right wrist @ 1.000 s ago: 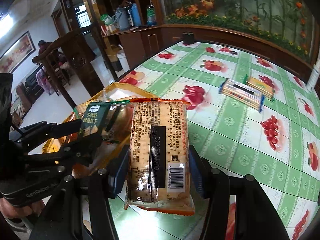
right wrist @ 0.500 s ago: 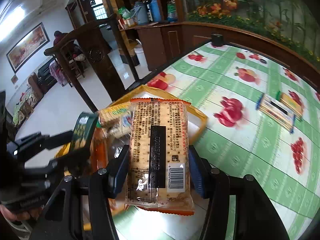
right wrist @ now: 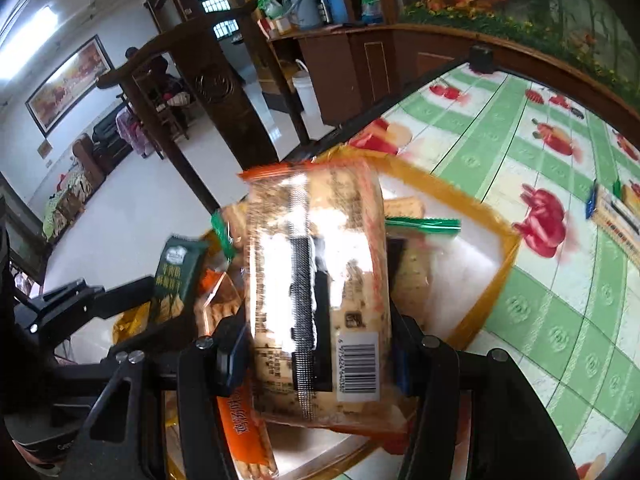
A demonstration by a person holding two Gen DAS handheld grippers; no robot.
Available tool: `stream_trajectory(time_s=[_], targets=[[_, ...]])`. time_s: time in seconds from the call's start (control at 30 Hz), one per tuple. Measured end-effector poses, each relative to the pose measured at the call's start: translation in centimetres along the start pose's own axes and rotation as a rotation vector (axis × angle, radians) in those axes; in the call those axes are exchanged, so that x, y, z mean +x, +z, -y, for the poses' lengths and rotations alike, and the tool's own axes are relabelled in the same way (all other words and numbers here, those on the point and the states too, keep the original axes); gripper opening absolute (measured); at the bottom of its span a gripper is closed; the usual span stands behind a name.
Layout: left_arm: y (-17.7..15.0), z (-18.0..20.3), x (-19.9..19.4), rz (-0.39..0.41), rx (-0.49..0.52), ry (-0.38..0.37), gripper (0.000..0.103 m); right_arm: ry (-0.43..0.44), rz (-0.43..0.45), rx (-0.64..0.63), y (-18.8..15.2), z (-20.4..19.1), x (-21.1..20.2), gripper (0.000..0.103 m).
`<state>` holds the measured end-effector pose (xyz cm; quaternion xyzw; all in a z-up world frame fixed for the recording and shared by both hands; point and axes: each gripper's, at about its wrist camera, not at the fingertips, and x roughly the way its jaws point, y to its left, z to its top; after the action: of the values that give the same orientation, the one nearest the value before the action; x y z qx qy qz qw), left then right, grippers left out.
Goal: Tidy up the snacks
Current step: 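Carry the green bag and tan pack over the cardboard box with both tools, then open both tools to drop the held packs into the box, then withdraw both open tools from the box back over the table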
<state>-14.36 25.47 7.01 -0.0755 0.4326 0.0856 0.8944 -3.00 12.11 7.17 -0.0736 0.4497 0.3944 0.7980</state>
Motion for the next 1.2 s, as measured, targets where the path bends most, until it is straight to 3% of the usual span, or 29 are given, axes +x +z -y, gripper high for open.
stream_trajectory(time_s=[0.13,0.27,0.33,0.47,0.63,0.8,0.9,1.2], targets=[[0.0,0.2,-0.3,0.017,0.010,0.015,0.049,0.029,0.007,0.029,-0.2,0.5,-0.5,0.056],[0.1,0.0,-0.4,0.030,0.006,0.029,0.049,0.083,0.031,0.090,-0.1,1.6,-2.3,0.072],[0.2,0.0,-0.6,0.038,0.004,0.032,0.049,0.087,0.052,0.097,-0.1,1.7,-3.3,0.072],[0.4,0.1,-0.9,0.049,0.006,0.029,0.049,0.051,0.069,0.098,-0.3,2.3,-4.6,0.072],[0.6,0.4,-1.2,0.048,0.000,0.011,0.050,-0.062,0.066,0.091,-1.1,3.6,-5.7,0.072],[1.2,0.7,-1.6,0.055,-0.017,-0.016,0.070,-0.159,0.041,0.103,-2.0,5.3,-6.1,0.072],[1.5,1.4,-2.0,0.066,0.005,-0.012,0.077,-0.146,0.011,0.092,-2.4,5.1,-5.5,0.072],[2.4,2.5,-2.1,0.075,0.015,-0.027,0.078,-0.125,-0.047,0.016,-2.9,2.8,-3.3,0.072]])
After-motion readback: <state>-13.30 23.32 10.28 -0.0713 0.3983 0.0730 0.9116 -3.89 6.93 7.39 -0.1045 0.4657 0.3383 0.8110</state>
